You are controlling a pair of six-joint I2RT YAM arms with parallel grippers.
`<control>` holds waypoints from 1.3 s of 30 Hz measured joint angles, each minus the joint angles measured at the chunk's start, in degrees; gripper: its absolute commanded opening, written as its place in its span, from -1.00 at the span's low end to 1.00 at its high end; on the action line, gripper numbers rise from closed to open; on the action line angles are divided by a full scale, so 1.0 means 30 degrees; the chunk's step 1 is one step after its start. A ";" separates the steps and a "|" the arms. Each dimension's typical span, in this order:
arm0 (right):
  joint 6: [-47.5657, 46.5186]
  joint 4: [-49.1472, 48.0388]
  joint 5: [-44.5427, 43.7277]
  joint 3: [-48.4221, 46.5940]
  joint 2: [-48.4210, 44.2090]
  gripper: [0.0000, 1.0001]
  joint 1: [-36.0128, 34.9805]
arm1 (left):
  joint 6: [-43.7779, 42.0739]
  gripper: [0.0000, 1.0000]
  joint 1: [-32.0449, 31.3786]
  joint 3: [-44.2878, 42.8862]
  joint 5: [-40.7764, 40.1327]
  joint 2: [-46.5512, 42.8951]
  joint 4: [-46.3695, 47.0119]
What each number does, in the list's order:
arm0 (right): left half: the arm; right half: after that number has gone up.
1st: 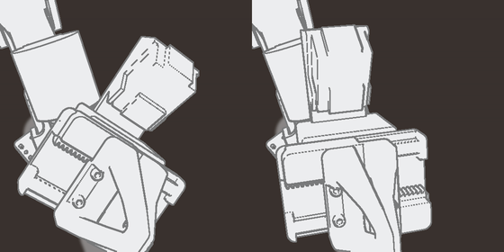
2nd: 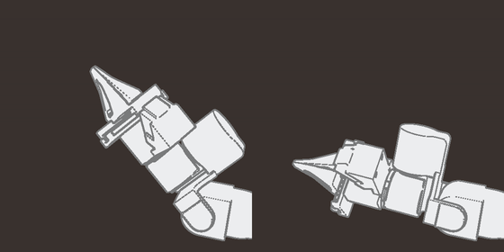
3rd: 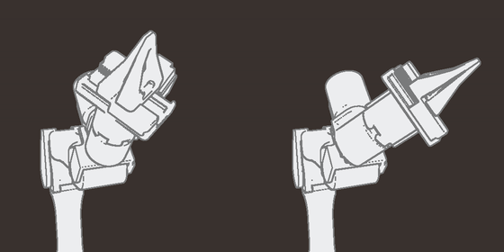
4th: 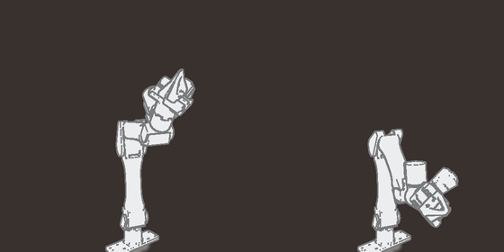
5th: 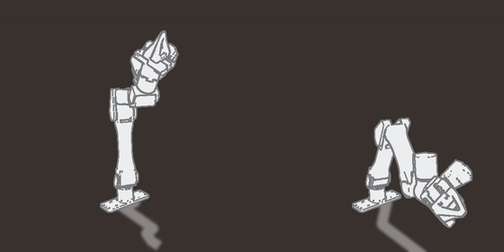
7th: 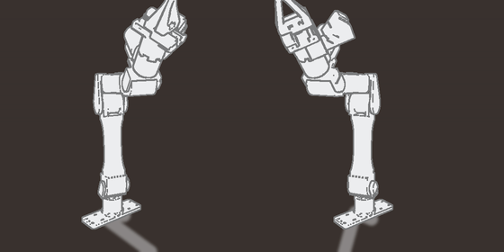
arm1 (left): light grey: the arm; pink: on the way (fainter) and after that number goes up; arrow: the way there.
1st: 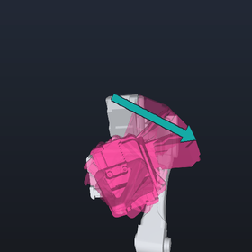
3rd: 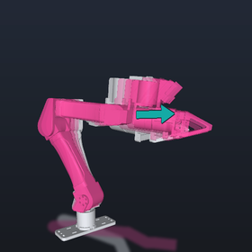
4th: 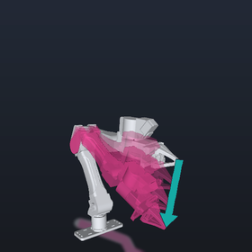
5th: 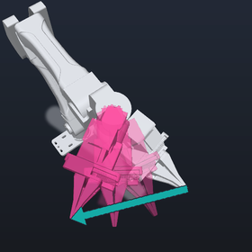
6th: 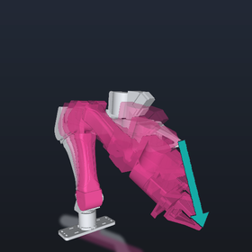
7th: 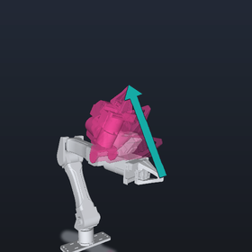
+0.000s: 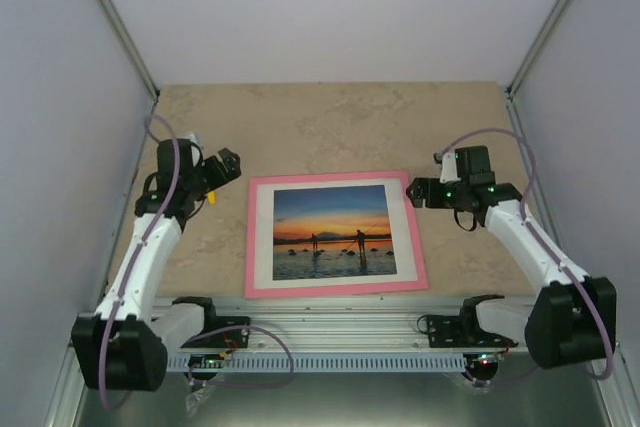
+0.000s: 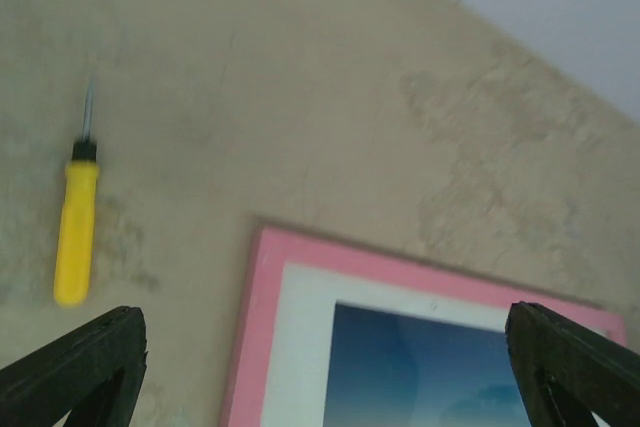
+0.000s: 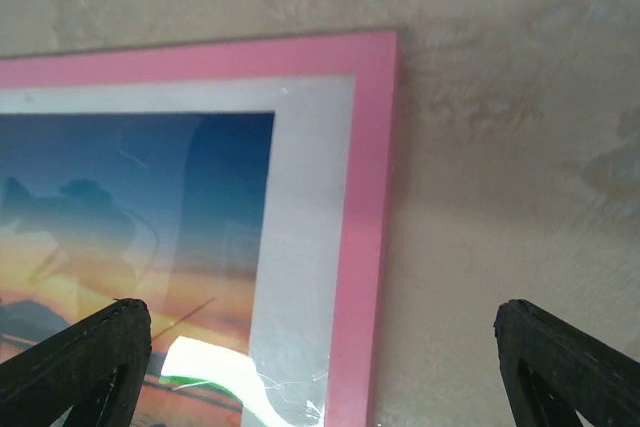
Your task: Take the photo out of the frame
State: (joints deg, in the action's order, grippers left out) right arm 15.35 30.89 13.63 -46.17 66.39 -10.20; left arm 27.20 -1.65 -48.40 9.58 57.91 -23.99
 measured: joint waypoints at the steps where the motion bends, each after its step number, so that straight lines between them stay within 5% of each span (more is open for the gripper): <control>1: 0.0036 0.0102 0.0044 0.0000 0.0459 0.84 0.0000 | 0.0248 0.99 0.0007 0.0022 0.0058 0.0503 -0.0437; 15: 0.0270 0.0364 0.0284 -0.0095 0.6331 0.33 -0.0809 | 0.1530 0.99 -0.1800 0.1479 0.0197 0.5406 -0.2222; 29: 0.0874 -0.0452 -0.0299 -0.0801 0.8400 -0.76 -0.1275 | 0.1479 0.99 -0.2943 0.1428 -0.0022 0.8225 -0.1894; 39: 0.1086 -0.0678 -0.1005 -0.2164 0.9632 -0.88 -0.1158 | 0.0933 0.99 -0.2951 -0.0036 0.0007 0.8983 -0.1865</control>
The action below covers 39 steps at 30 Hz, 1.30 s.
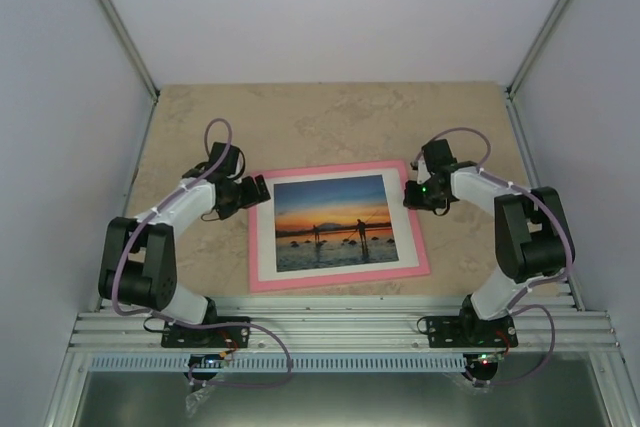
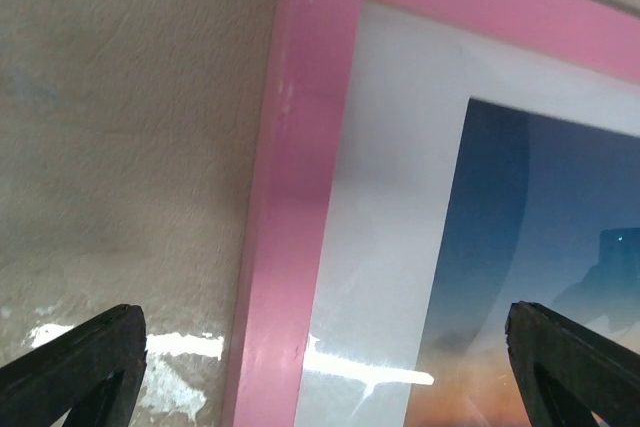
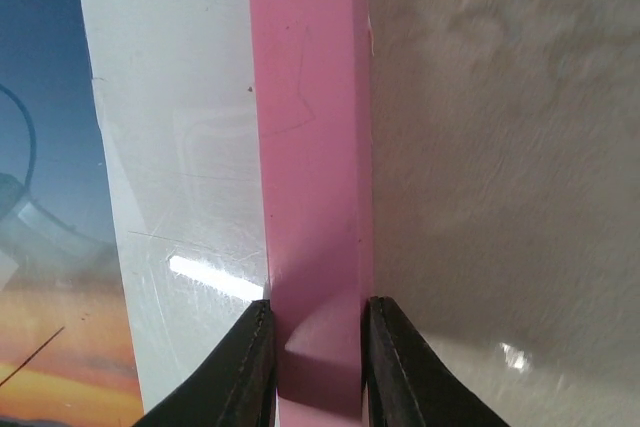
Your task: Take the photo out of the frame
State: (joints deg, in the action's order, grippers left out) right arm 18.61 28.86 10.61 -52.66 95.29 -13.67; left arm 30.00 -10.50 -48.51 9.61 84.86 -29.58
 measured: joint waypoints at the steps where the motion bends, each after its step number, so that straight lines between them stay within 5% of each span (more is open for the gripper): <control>1: 0.0000 -0.0066 -0.0036 -0.0240 0.0233 -0.88 0.0066 | -0.0073 0.99 0.0000 -0.0160 0.0000 0.0138 0.0007; 17: -0.1086 -0.0772 -0.0554 -0.5326 0.4517 -0.76 0.1727 | -0.1362 0.73 0.0000 -0.2251 0.0452 0.4007 0.0444; 25: -0.1501 -0.0787 -0.0685 -0.6914 0.5683 -0.50 0.2018 | -0.1756 0.49 0.0000 -0.3315 0.1370 0.5056 0.0554; 31: -0.1428 -0.1005 -0.0699 -0.6594 0.5166 -0.21 0.2018 | -0.2018 0.32 -0.0036 -0.3322 0.1392 0.5129 0.0393; 39: -0.1370 -0.1647 -0.0495 -0.3832 0.0852 0.06 0.1020 | -0.2448 0.23 -0.0816 -0.3956 0.0277 0.5537 -0.0255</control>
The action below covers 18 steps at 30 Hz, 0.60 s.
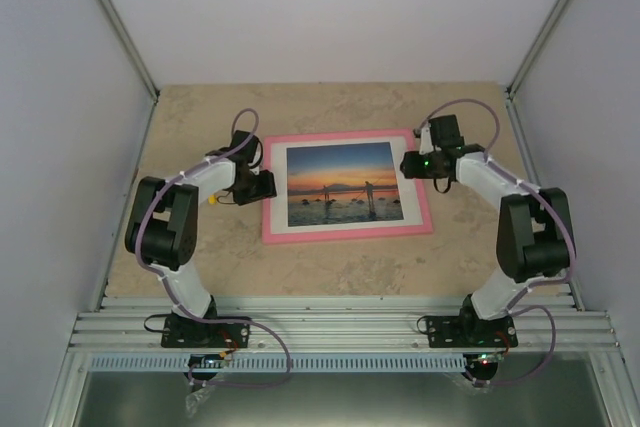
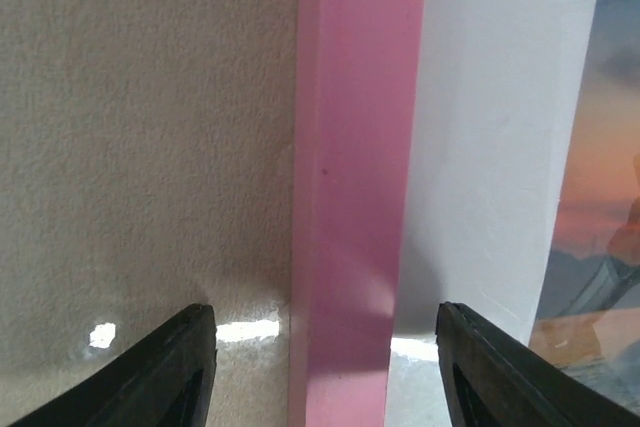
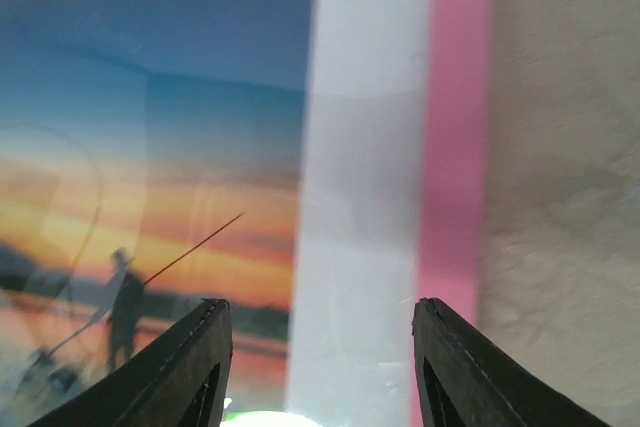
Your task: Take the photo out of the frame
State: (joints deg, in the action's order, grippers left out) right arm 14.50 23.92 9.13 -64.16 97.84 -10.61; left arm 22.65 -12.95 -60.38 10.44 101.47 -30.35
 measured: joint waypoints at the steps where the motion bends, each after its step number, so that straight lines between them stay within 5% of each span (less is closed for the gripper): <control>1: -0.0007 -0.0022 0.0051 0.0299 -0.0393 0.08 -0.0306 | -0.0044 0.22 -0.0073 -0.0058 -0.0182 0.0022 -0.0095; 18: -0.1392 -0.0750 -0.0801 0.3555 -0.4233 0.50 -0.5486 | -0.0634 -0.20 -0.0743 -0.0998 -0.1770 0.0605 -0.0911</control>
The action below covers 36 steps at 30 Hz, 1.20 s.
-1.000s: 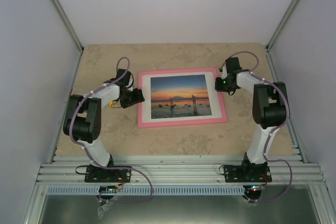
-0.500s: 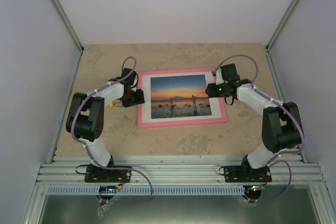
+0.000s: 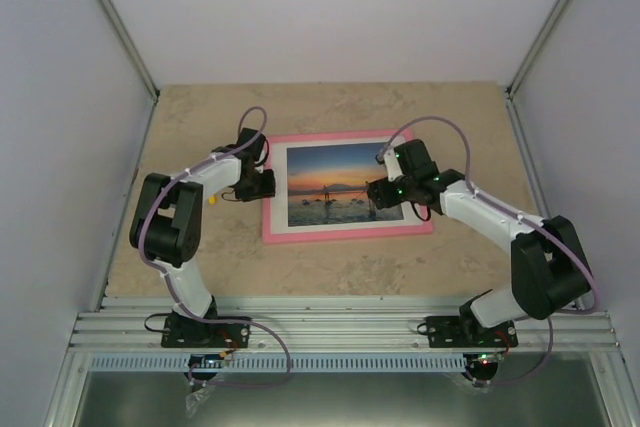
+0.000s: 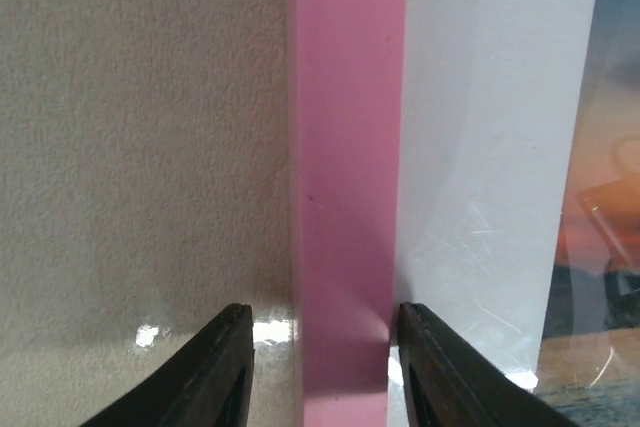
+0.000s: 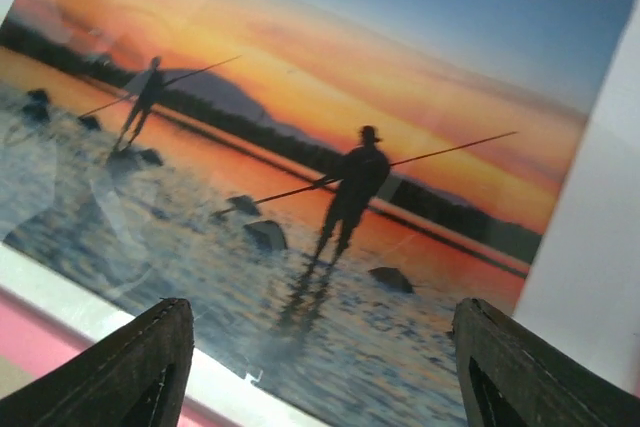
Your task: Take the photo out of the frame
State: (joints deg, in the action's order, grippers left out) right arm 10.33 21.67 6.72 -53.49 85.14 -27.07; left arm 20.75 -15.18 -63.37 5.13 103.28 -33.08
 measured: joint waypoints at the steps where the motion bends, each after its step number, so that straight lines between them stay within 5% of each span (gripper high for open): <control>1: -0.0211 -0.0080 -0.0146 0.0124 -0.0124 0.54 -0.0372 | -0.0007 -0.27 -0.0044 -0.0022 -0.0029 0.0022 0.0000; 12: -0.2688 -0.0525 -0.2353 0.0933 -0.0663 0.74 -0.4991 | -0.0131 -0.86 -0.0291 -0.0248 -0.0197 0.0066 -0.0087; 22: -0.5056 -0.1013 -0.5246 0.1122 -0.0605 0.77 -0.9712 | -0.0109 -1.00 -0.0335 -0.0248 -0.0539 -0.0692 -0.0984; 36: -0.8189 -0.4364 -1.4054 0.2601 0.2346 0.73 -1.5103 | -0.0146 -1.00 -0.0342 -0.1384 -0.1122 -0.2164 -0.2943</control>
State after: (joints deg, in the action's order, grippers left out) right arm -14.24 8.58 -35.44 -45.69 92.18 -72.38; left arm 20.32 -16.21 -67.53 1.76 96.79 -41.91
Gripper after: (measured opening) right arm 0.880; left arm 0.219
